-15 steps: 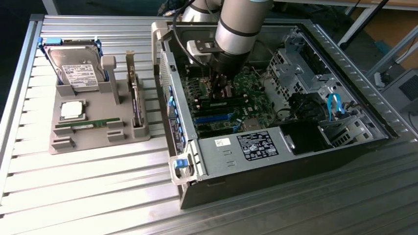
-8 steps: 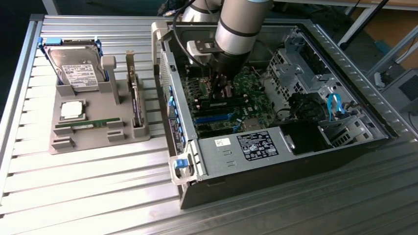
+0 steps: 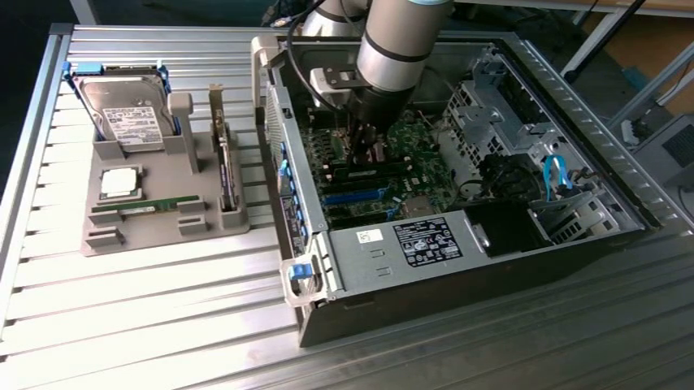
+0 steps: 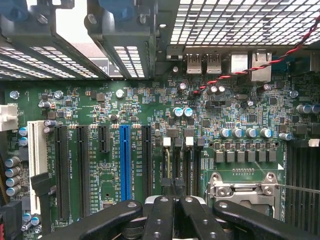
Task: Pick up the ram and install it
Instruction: 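Press down the ram until it locks into place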
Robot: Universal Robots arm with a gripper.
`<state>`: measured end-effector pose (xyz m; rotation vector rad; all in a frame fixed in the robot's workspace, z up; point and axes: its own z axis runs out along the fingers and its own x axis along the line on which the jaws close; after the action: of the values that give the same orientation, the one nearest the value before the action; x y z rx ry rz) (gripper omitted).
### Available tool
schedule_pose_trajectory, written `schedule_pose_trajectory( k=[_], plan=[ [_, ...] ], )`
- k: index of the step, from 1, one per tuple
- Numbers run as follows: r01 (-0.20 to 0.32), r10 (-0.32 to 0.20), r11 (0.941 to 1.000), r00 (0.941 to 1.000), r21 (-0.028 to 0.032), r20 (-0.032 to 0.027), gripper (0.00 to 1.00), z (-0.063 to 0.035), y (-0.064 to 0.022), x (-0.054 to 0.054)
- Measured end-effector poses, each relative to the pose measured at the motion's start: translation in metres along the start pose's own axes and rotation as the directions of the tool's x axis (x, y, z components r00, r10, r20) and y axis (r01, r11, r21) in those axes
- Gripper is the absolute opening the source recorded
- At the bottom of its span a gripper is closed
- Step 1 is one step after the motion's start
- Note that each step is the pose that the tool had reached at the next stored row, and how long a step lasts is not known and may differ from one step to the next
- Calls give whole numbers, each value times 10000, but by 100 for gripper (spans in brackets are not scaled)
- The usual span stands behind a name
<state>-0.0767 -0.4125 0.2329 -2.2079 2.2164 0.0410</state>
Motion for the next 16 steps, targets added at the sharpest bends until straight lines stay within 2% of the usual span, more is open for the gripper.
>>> schedule_pose_trajectory(
  k=[16],
  plan=[
    [0, 0, 10000, 10000, 2, 4, 10, 19, 0, 2]
  ],
)
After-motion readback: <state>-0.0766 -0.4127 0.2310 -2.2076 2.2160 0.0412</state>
